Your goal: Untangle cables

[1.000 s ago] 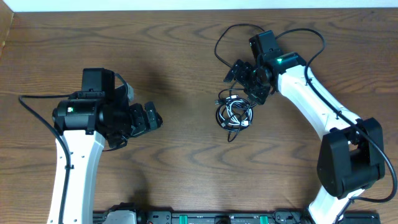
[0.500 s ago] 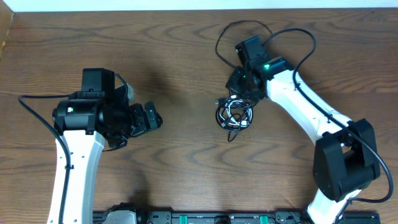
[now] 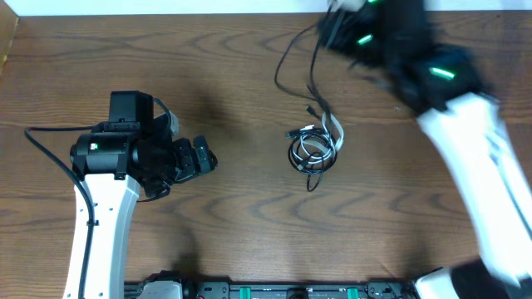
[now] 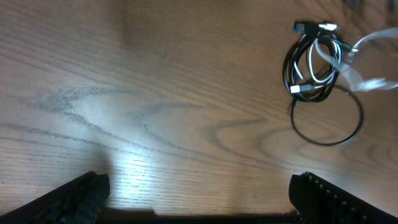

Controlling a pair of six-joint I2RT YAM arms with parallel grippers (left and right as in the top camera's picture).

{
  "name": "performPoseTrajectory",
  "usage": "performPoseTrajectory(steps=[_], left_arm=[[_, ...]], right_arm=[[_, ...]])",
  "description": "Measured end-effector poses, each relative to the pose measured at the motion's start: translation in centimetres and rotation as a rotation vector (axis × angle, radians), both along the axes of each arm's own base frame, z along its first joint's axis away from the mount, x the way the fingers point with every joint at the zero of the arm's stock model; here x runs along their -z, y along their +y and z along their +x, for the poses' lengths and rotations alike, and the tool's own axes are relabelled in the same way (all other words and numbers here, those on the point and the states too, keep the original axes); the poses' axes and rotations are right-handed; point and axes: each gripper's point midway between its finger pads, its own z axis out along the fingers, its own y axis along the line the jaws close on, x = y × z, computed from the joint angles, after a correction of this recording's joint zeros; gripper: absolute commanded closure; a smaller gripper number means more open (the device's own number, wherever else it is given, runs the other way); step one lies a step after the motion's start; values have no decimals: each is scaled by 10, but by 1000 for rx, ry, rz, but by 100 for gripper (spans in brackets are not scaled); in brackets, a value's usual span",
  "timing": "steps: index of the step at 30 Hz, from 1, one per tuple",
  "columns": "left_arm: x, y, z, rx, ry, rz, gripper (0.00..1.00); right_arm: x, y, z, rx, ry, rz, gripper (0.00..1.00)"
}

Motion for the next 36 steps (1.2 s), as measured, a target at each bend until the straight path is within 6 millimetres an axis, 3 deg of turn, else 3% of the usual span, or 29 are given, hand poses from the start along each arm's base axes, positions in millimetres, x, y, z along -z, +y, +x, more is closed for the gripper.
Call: performPoseTrajectory(steps=[2, 4, 7, 10, 13, 17, 21, 25, 28, 31, 36], left_arm=[[0, 0, 0, 0, 0, 0, 2], [0, 0, 0, 0, 0, 0, 2], [0, 0, 0, 0, 0, 0, 2], [0, 0, 0, 0, 0, 0, 2], [0, 0, 0, 0, 0, 0, 2], [0, 0, 0, 0, 0, 0, 2], [0, 0, 0, 0, 0, 0, 2], [0, 0, 0, 0, 0, 0, 2], [0, 0, 0, 0, -1, 0, 2], [0, 0, 0, 0, -1, 0, 2], [0, 0, 0, 0, -1, 0, 2]], right_arm=[[-80, -18, -29, 26, -186, 50, 98], [-144, -41, -62, 73, -343, 91, 98], [-197, -71, -99, 153, -482, 130, 99], [-221, -88, -116, 210, -559, 141, 99], [-219, -92, -108, 240, -572, 98, 99], [-199, -99, -75, 335, -544, -6, 98], [-180, -133, -45, 572, -518, -169, 98], [-169, -170, -42, 777, -487, -366, 99], [-157, -182, -46, 815, -436, -504, 99], [-139, -170, -46, 720, -390, -582, 99], [-113, -110, -44, 373, -370, -545, 99]])
